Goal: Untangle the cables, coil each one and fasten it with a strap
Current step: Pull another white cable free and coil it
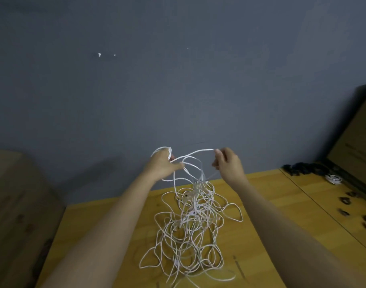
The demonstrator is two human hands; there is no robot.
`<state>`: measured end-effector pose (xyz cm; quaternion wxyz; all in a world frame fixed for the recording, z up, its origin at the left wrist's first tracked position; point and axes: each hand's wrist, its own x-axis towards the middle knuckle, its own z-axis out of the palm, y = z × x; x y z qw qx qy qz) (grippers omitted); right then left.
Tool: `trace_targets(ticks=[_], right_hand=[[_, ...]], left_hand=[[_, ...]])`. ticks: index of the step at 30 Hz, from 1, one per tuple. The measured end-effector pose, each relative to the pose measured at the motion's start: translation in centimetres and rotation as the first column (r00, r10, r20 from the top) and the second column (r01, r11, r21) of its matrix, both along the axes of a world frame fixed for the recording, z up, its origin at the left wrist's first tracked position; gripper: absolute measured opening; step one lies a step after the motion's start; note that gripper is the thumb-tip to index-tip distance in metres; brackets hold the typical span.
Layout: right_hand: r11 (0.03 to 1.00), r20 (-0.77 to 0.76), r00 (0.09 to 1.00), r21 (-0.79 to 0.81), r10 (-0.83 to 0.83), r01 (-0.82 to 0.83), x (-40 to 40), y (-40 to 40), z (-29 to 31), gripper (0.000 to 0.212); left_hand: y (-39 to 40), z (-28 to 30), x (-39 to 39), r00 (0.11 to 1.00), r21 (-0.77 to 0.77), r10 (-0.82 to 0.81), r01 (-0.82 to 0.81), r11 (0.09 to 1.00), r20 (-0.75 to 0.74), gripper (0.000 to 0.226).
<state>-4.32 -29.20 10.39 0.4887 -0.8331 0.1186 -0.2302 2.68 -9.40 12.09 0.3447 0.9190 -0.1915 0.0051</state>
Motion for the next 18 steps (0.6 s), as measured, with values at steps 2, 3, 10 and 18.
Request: trace_targets(ticks=[2, 3, 10, 18], right_hand=[[0.961, 0.022, 0.999, 0.273, 0.036, -0.041, 0.3, 1.1, 0.2, 0.026], [0.930, 0.039, 0.998, 0.362, 0.055, -0.065, 0.5, 1.3, 0.4, 0.026], [0.952, -0.098, 0.959, -0.130, 0.267, -0.278, -0.6, -1.5, 0.0, 0.022], [0.976, -0.313, 0.950, -0.202, 0.011, -0.078, -1.3, -2.7, -3.9, 0.035]], left_hand=[[0.1, 0.1, 0.0, 0.995, -0.037, -0.063, 0.060, 0.997, -0.073, 0.048], [0.2, 0.1, 0.1, 0.993, -0.064, -0.080, 0.075, 0.995, -0.086, 0.048], [2.0, 0.0, 1.3, 1.000, -0.171, -0.011, 0.012, 0.985, 0.007, 0.029], [1.2, -0.4, 0.4, 0.993, -0.051, -0.033, 0.027, 0.998, -0.113, 0.050]])
